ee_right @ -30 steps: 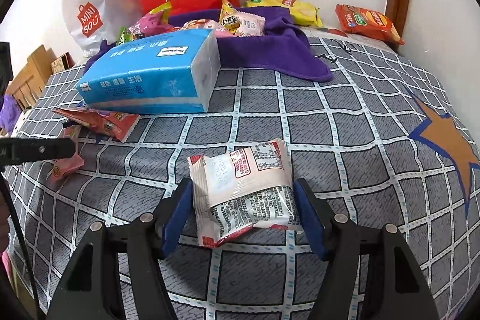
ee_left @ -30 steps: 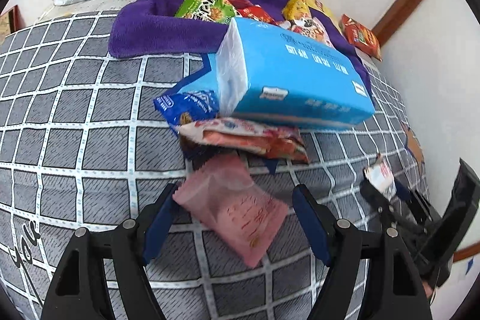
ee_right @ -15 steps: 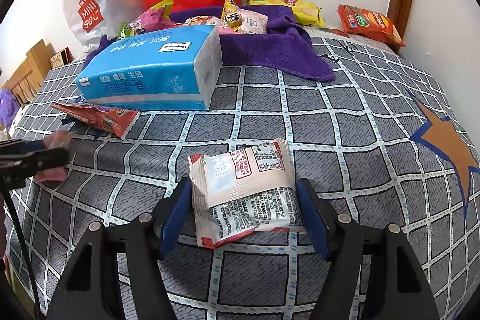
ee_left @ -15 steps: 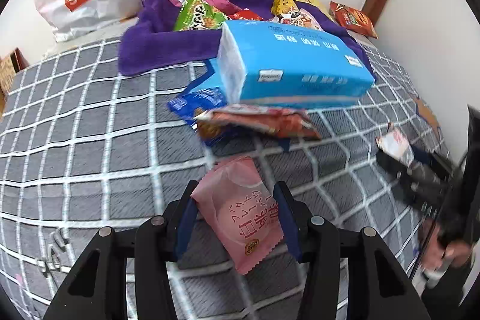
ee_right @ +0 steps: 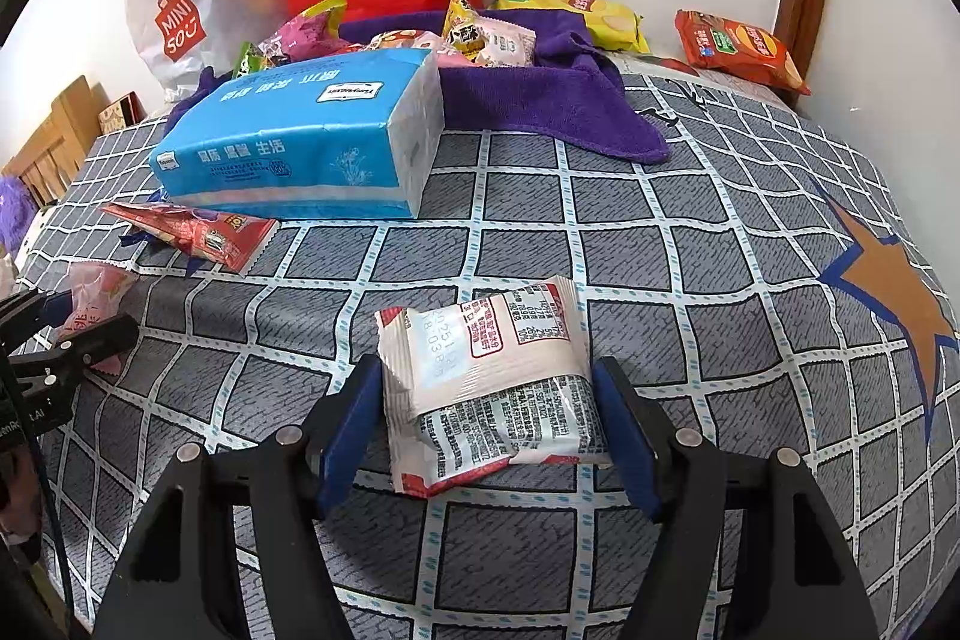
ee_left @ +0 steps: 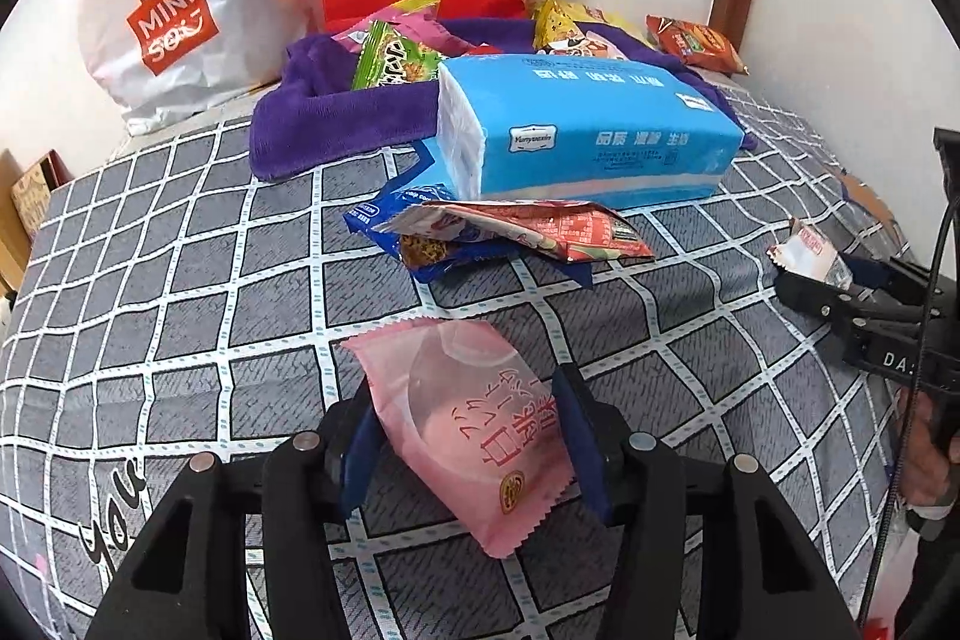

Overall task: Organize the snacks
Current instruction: 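Lift both held bags above the bed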

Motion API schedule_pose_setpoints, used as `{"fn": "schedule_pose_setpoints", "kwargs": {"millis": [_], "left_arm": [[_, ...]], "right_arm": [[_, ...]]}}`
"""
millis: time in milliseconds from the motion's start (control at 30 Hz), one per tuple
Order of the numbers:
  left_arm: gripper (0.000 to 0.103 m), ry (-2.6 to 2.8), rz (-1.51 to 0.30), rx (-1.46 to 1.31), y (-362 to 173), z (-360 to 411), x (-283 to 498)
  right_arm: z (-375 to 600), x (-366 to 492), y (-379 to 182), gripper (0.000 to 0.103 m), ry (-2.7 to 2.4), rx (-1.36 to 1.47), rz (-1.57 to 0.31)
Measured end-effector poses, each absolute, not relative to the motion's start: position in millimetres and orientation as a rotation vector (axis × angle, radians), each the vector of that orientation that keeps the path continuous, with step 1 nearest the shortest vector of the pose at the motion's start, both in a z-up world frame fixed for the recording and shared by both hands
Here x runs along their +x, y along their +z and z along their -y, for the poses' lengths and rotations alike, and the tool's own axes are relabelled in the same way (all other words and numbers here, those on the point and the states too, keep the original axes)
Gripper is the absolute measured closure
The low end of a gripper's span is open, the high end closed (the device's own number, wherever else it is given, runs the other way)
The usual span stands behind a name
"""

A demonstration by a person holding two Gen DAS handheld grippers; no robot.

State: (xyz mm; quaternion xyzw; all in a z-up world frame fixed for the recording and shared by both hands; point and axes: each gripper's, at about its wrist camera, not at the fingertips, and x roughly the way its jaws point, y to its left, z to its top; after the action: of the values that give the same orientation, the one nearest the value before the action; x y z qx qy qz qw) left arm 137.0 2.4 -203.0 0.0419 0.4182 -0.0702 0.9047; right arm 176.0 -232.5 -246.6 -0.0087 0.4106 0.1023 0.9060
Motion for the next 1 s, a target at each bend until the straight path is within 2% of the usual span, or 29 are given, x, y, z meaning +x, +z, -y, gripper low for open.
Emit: {"fn": "schedule_pose_setpoints", "kwargs": {"millis": [667,1000], "left_arm": [[0.057,-0.184,-0.855,-0.021,-202,-15,136],[0.057,-0.178,-0.856,-0.011,-203,-14,136]], "right_arm": [[233,177,-247,0.032,0.211,-0.012,-0.848],[237,176,-246,0.035,0.214,0.015,-0.841]]}}
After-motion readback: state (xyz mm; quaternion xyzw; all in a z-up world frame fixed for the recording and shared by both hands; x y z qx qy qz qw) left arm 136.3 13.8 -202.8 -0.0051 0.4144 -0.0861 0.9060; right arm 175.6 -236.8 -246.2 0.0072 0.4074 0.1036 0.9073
